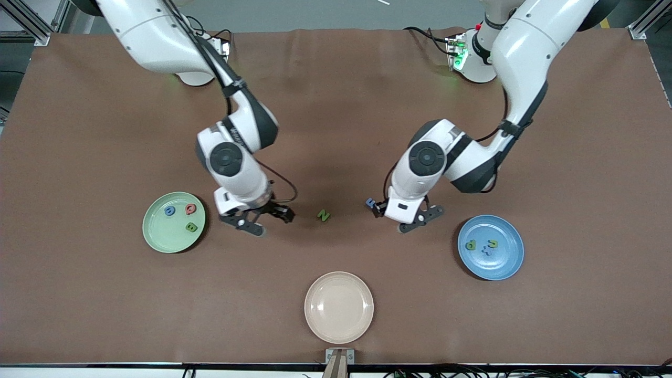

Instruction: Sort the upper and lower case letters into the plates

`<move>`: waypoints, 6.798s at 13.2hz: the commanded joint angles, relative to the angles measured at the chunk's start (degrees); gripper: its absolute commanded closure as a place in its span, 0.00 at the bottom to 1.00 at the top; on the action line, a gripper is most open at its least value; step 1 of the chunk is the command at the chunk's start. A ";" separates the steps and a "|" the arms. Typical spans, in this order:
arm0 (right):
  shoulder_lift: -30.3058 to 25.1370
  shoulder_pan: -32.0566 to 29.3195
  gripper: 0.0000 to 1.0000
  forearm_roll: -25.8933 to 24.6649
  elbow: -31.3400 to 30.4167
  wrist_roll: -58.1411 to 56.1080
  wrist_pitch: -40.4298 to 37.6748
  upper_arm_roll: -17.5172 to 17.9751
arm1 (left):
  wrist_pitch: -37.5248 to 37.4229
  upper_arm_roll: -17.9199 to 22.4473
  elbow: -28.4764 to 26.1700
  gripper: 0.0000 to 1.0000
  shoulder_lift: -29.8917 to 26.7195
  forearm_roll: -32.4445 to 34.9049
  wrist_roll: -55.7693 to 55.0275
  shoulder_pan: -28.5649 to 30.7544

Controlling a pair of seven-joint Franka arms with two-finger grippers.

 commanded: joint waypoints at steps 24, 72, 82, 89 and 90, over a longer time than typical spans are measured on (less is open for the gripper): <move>17.90 13.46 0.57 -0.92 19.03 19.76 -5.07 -5.16 | 0.69 8.53 5.13 1.00 3.00 2.43 -12.91 -6.70; -19.46 -27.67 0.00 0.31 -1.32 -58.82 -36.04 -4.55 | 0.68 9.49 8.04 0.10 5.28 5.68 53.11 18.44; -17.97 -28.55 0.00 3.65 14.45 -58.56 -47.70 -5.08 | -10.72 7.30 9.00 0.00 -14.74 3.76 60.92 18.96; -22.42 -28.64 0.00 6.64 8.50 -58.47 -45.77 -4.90 | -28.30 7.38 8.57 0.00 -29.77 -6.34 66.62 18.09; -24.71 -28.81 0.00 6.72 5.52 -59.08 -43.85 -4.90 | -29.98 8.87 8.30 0.00 -31.27 -8.01 67.60 17.39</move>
